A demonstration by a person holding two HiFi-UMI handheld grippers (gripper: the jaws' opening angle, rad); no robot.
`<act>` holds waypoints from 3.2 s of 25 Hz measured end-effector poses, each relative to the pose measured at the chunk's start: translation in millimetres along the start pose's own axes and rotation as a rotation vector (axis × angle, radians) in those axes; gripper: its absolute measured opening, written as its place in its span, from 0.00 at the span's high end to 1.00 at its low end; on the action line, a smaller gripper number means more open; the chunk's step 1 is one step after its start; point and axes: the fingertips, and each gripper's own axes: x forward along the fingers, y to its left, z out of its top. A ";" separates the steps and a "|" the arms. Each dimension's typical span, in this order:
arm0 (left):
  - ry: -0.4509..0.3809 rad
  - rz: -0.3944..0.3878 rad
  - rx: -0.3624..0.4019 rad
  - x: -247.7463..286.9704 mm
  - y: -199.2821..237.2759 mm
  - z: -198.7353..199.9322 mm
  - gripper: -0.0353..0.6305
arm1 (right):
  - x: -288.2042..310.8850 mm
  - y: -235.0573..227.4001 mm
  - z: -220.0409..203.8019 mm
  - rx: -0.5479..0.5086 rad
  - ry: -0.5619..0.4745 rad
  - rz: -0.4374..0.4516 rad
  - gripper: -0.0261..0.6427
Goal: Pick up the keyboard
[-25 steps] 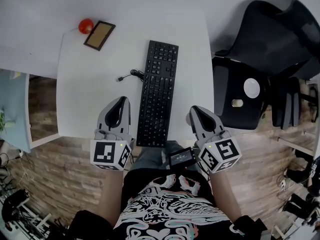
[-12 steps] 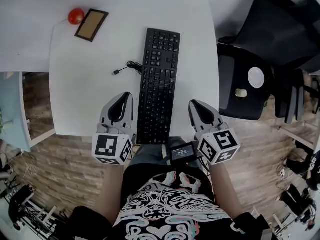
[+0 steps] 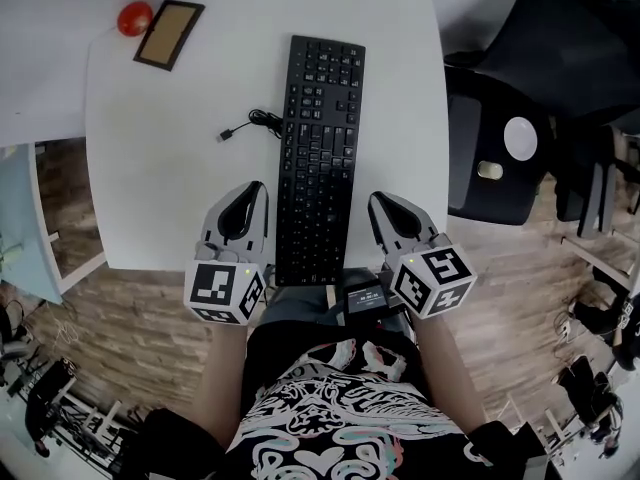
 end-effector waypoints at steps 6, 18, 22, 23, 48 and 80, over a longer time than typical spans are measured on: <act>0.049 -0.050 -0.044 6.0 -2.7 -14.9 0.91 | 9.1 3.4 -9.9 0.043 0.036 0.027 0.91; 0.078 -0.207 -0.234 18.8 -15.9 -28.7 0.72 | 23.7 10.3 -24.4 0.187 0.120 0.109 0.74; 0.131 -0.255 -0.265 28.1 -22.4 -33.0 0.67 | 28.9 7.9 -24.7 0.232 0.152 0.104 0.72; 0.149 -0.259 -0.260 30.2 -23.0 -34.5 0.67 | 30.2 7.1 -23.7 0.244 0.153 0.103 0.72; 0.425 -0.565 -0.811 67.1 -35.3 -45.8 0.75 | 57.9 2.8 -20.6 0.339 0.230 0.139 0.73; 0.186 -0.842 -1.014 55.0 -47.3 -25.4 0.80 | 59.5 9.2 -3.3 0.576 0.024 0.379 0.75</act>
